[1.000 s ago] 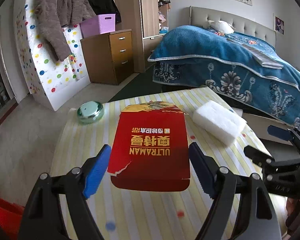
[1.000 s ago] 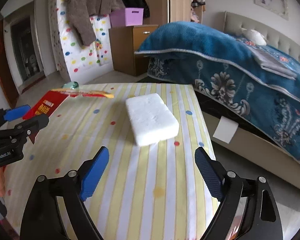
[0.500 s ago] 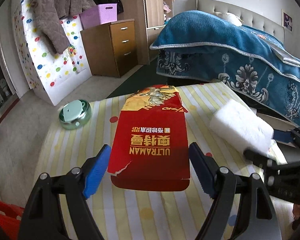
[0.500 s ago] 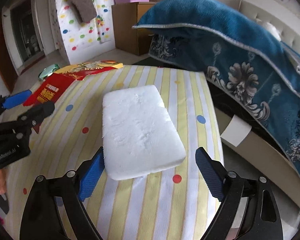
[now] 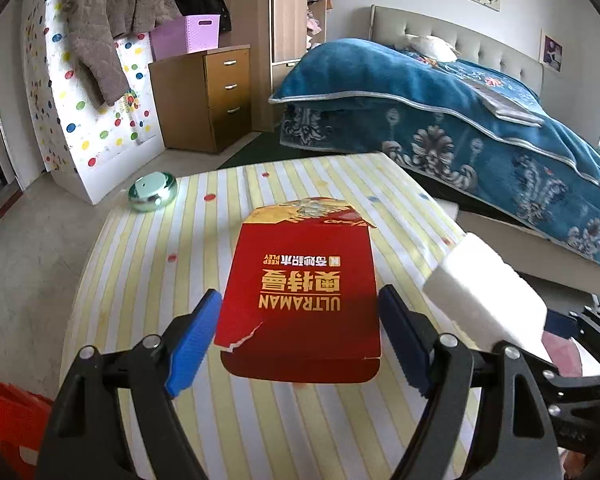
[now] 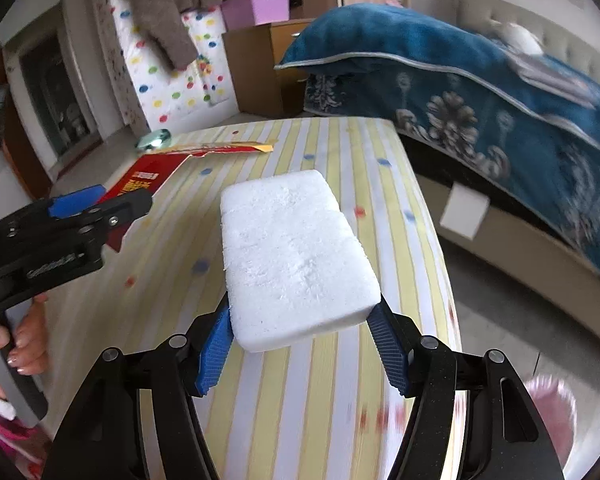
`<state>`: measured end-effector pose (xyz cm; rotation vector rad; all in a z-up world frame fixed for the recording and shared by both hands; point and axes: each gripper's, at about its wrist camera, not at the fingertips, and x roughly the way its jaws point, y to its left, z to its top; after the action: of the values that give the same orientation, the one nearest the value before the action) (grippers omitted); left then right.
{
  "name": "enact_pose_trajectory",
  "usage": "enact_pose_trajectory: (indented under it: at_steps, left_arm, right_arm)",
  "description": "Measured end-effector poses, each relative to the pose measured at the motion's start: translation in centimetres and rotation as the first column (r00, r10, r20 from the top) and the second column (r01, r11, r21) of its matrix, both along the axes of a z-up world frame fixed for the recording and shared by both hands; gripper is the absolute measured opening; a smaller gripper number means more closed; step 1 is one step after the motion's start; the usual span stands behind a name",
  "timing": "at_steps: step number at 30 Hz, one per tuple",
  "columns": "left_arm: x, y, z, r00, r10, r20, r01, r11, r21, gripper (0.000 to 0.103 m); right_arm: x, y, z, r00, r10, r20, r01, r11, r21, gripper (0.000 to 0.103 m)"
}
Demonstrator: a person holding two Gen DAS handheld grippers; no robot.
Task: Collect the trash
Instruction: 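Grasp the white foam sponge with the right tool while the left tool holds the packet, then carry packet and sponge over the pink bin and open both tools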
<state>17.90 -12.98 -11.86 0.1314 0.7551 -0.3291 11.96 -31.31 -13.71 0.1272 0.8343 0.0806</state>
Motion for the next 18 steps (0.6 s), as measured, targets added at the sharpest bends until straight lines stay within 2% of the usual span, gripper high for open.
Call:
enact_pose_trajectory:
  at_steps: [5,11,18]
  left_arm:
    - [-3.8,0.5,0.8,1.000,-0.016,-0.007,0.016,1.000,-0.015,0.078]
    - [-8.9,0.5,1.8,0.998,-0.059,0.006,0.059,0.998,-0.020,0.078]
    - [-13.0,0.3,2.9,0.994,-0.101,0.031,0.102,0.995,-0.020,0.078]
  right_arm:
    - [-6.1,1.2,1.3,0.998,-0.059,0.031,0.059,0.998,-0.010,0.064]
    - [-11.3,1.8,2.5,0.995,-0.079,0.054,0.080,0.997,-0.021,0.065]
    - [-16.1,0.9,3.7,0.991,-0.104,0.085,0.107,0.994,-0.028,0.065]
